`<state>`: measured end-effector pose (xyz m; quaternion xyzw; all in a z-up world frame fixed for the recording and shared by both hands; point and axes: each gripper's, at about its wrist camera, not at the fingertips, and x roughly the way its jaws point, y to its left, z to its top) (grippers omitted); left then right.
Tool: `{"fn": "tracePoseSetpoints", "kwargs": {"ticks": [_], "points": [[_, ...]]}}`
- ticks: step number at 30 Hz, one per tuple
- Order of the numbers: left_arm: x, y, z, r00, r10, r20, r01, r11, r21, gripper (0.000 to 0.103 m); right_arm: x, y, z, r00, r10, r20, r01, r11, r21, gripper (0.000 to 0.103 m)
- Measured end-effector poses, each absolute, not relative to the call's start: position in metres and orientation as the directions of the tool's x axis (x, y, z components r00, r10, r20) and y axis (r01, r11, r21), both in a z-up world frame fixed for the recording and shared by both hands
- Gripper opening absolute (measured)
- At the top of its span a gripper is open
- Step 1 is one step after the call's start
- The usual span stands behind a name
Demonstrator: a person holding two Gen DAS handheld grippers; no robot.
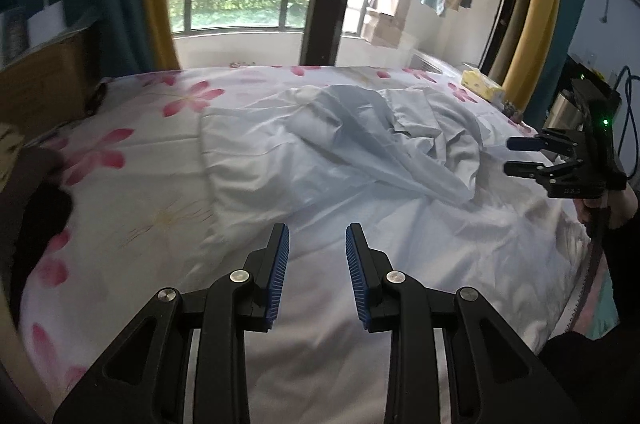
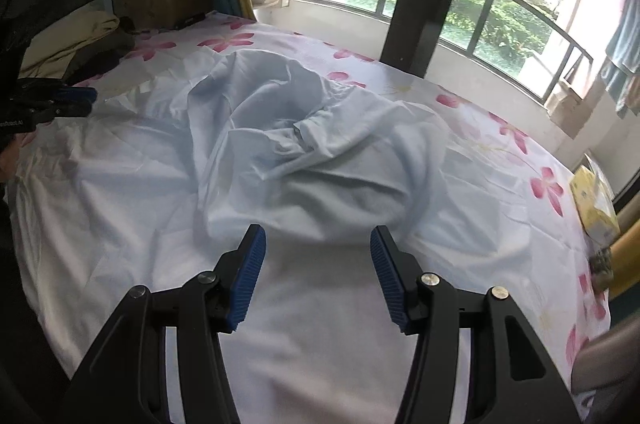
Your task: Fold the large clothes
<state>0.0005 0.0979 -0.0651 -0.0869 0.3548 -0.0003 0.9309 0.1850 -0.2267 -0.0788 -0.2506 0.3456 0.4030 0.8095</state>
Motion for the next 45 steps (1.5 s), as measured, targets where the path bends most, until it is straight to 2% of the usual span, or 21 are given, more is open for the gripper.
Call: {"fn": "tracePoseSetpoints", "kwargs": {"ticks": [10,12,14,25,28,32,45], "points": [[-0.058,0.115,-0.068,0.75,0.015,-0.662,-0.143,0.98,-0.139,0.031,0.166,-0.264,-0.08,0.476,0.442,-0.76,-0.781,0.611,-0.134,0.056],[-0.068,0.119,-0.069,0.752,0.026,-0.658,-0.154,0.979,-0.136,0.034,0.164,-0.272,-0.081,0.484,0.433,-0.761,-0.769,0.626,-0.134,0.056],[-0.081,0.124,-0.069,0.759,0.038,-0.65,-0.168,0.976,-0.139,0.042,0.163,-0.281,-0.082,0.495,0.419,-0.761,-0.753,0.644,-0.135,0.056],[-0.13,0.137,-0.087,0.712,0.148,-0.687,-0.305,0.946,-0.112,0.043,0.163,-0.333,-0.087,0.556,0.338,-0.759,-0.644,0.752,-0.137,0.056],[-0.136,0.137,-0.091,0.679,0.143,-0.72,-0.322,0.939,-0.118,0.043,0.166,-0.352,-0.091,0.571,0.303,-0.763,-0.599,0.789,-0.136,0.056],[-0.141,0.131,-0.098,0.651,0.116,-0.751,-0.31,0.942,-0.124,0.053,0.169,-0.38,-0.096,0.591,0.249,-0.768,-0.536,0.832,-0.142,0.056],[-0.142,0.116,-0.109,0.596,0.2,-0.777,-0.336,0.942,-0.016,0.053,0.168,-0.442,-0.108,0.608,0.134,-0.783,-0.402,0.902,-0.158,0.057]]}}
